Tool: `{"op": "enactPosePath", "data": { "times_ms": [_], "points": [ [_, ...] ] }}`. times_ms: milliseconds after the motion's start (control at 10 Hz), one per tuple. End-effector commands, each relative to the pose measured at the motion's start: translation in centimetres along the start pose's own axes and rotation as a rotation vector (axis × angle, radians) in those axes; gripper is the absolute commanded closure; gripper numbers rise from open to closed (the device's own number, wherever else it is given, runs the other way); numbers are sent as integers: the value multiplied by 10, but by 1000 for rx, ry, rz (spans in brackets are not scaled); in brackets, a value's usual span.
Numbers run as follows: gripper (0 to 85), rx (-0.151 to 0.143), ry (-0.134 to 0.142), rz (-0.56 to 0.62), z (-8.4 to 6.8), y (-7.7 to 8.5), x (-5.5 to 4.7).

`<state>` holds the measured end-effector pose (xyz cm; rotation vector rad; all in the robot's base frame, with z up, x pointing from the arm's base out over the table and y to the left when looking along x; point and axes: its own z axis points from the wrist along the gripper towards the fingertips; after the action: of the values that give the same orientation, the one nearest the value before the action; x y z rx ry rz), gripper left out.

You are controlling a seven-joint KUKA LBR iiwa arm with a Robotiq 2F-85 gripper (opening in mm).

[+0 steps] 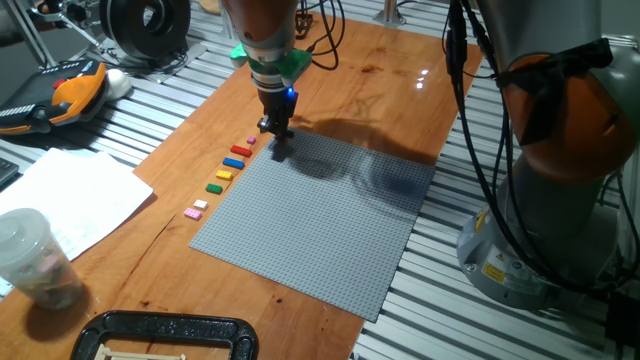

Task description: Build with small Lego blocks

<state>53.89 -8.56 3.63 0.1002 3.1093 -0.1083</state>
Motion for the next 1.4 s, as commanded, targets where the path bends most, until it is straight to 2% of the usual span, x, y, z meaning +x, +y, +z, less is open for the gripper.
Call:
{"op": "enactPosePath", "data": {
  "times_ms": [0, 400, 1000, 1300],
  "points": [
    [680, 0, 1, 2, -1, 1, 0],
    [680, 6, -2, -5, -1, 0, -1],
    [680, -11, -2, -6, 0, -5, -7],
    [680, -11, -2, -3, 1, -3, -6]
  ]
}}
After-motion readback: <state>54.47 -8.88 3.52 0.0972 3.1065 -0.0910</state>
